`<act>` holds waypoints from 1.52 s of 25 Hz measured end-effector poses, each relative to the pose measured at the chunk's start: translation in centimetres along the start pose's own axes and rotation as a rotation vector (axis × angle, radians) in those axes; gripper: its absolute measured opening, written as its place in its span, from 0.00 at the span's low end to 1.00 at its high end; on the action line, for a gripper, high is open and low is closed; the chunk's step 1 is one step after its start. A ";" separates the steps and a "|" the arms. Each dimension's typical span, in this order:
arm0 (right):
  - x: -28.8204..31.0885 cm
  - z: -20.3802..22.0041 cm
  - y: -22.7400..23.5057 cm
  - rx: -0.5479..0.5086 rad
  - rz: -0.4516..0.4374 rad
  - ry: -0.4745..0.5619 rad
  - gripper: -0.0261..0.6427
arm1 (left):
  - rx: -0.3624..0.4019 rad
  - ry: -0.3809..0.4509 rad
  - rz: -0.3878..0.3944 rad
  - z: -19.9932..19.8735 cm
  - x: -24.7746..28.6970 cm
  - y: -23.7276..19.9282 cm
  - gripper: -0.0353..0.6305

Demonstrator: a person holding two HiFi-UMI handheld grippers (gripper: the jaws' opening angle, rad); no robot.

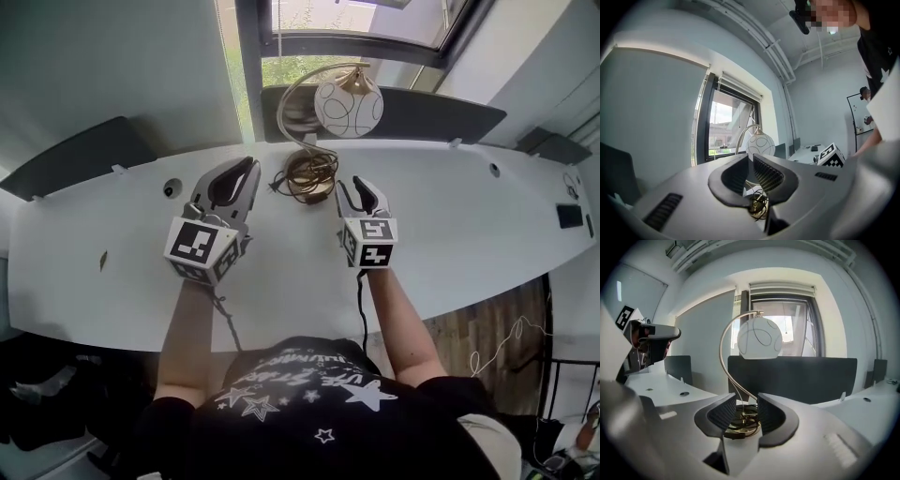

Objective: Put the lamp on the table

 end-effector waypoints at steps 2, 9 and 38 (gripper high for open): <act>-1.4 -0.4 -1.8 -0.002 0.002 0.023 0.23 | -0.008 0.003 0.020 -0.1 -2.0 0.3 0.11; -6.0 0.4 -8.5 0.038 -0.020 0.029 0.16 | -0.027 -0.012 0.081 0.9 -8.6 -0.2 0.10; -30.0 8.5 -12.6 0.090 0.134 0.025 0.04 | -0.047 -0.016 0.244 0.6 -21.4 12.0 0.10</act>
Point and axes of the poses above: the fingertips, and each gripper's own axes: x forward along the fingers, y to its right, z out of its underside, the point moved 8 cm from there along -x, backward along the fingers, and after that the axes turned 8 degrees about x, right-handed, at the moved point
